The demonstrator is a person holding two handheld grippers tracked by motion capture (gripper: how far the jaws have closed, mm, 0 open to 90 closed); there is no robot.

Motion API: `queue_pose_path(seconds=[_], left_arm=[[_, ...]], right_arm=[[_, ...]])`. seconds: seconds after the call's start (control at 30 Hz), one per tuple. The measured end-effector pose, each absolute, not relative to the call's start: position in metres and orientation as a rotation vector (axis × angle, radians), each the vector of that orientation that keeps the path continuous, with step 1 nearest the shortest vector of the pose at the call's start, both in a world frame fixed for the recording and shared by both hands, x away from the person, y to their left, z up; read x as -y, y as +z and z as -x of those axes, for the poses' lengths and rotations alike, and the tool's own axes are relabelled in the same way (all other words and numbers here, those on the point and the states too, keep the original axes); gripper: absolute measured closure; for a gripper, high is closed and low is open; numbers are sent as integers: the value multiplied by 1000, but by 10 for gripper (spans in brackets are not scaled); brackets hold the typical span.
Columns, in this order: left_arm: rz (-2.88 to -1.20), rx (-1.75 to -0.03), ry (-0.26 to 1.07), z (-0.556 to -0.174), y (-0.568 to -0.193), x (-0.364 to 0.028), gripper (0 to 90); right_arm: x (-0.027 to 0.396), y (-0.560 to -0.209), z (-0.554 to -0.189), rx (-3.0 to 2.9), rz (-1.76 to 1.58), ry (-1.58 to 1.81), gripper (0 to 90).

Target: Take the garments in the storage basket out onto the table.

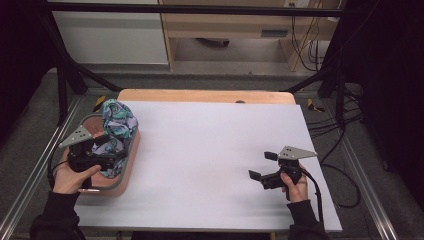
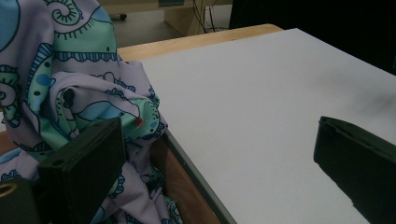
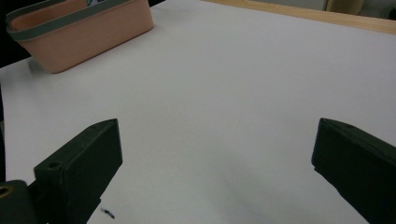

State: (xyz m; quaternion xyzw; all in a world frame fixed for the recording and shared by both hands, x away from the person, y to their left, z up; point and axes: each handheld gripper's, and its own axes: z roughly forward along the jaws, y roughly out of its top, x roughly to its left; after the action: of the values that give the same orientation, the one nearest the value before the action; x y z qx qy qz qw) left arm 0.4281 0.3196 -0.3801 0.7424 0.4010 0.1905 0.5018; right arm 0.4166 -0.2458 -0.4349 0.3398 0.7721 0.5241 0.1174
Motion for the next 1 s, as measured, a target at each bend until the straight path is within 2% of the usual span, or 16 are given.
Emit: queue_pose_path(seconds=[1.0], left_arm=[[-1829, -1043, 531, -446, -371, -341, 19]], right_arm=[[246, -435, -417, -2257, -996, 1527, 22]])
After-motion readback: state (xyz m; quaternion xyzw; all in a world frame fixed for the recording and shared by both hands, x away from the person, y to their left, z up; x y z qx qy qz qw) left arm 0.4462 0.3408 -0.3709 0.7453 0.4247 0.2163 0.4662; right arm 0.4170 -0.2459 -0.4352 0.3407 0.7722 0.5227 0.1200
